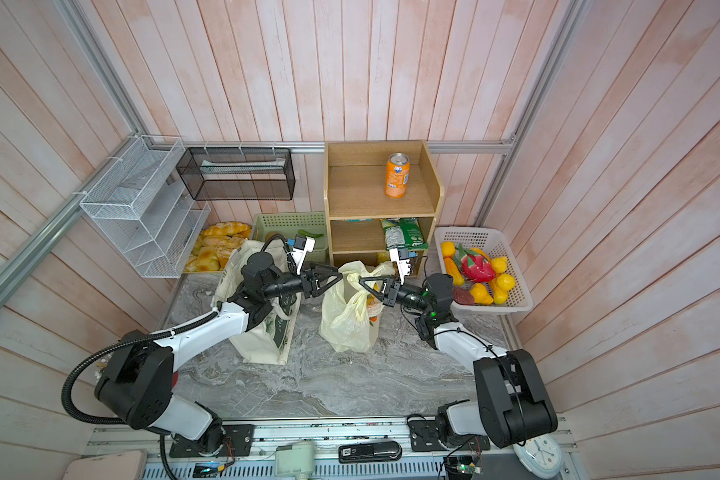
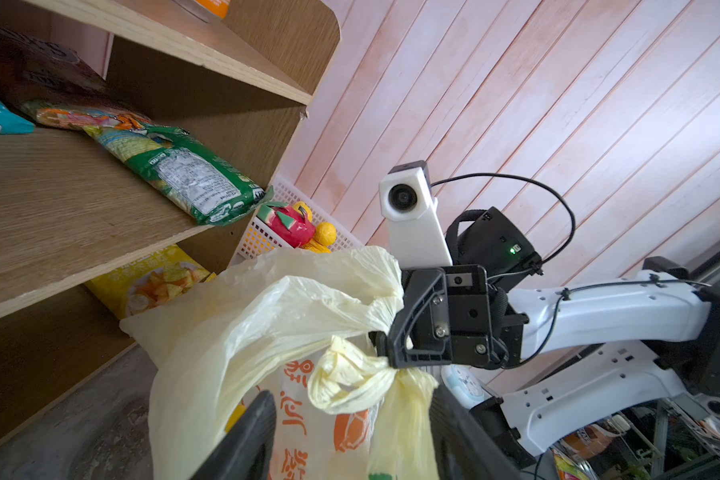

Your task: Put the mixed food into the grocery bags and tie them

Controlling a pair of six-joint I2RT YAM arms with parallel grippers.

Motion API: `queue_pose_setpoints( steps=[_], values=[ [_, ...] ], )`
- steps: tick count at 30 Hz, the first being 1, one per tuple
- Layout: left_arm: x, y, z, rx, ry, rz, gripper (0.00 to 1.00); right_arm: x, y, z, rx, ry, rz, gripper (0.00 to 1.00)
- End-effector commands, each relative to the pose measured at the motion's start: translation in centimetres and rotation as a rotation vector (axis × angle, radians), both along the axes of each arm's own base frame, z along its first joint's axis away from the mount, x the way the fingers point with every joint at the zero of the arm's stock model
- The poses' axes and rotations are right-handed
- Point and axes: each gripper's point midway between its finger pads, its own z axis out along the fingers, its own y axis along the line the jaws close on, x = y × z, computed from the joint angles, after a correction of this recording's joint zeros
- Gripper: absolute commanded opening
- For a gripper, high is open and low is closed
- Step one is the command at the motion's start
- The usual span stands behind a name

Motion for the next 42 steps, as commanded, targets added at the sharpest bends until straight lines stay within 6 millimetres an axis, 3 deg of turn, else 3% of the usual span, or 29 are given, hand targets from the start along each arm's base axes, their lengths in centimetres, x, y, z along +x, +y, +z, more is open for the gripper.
queue_pose_setpoints(
  steps=[1, 7, 17, 23, 33, 38, 42],
  values=[
    [-0.5, -1.3, -0.1, -0.013, 0.013, -0.057, 0.61, -0.4, 0.0, -0.3, -0.004, -0.02, 0.015, 0.0],
    [0.3, -2.3, -1.4, 0.0, 0.044, -0.046, 0.62, -0.8, -0.1, 0.1, 0.001, -0.031, 0.018, 0.0],
    [1.1, -3.4, -1.0, -0.013, 0.051, -0.064, 0.62, -0.8, -0.2, 0.0, 0.001, -0.029, 0.012, 0.0],
    [0.7, -3.9, -0.6, -0.023, 0.043, -0.102, 0.47, -0.5, -0.2, -0.2, 0.007, -0.015, 0.009, 0.0],
    [-0.3, -3.8, -1.8, -0.017, 0.065, -0.138, 0.48, 0.0, -0.2, -0.4, 0.003, -0.008, -0.007, 0.0],
    [-1.1, -3.7, -1.9, -0.02, 0.067, -0.165, 0.36, 0.2, -0.2, -0.4, 0.002, -0.003, -0.014, 0.0],
    [-1.4, -3.6, -2.1, -0.02, 0.069, -0.18, 0.32, 0.4, -0.3, -0.4, -0.001, -0.001, -0.026, 0.0]
  ],
)
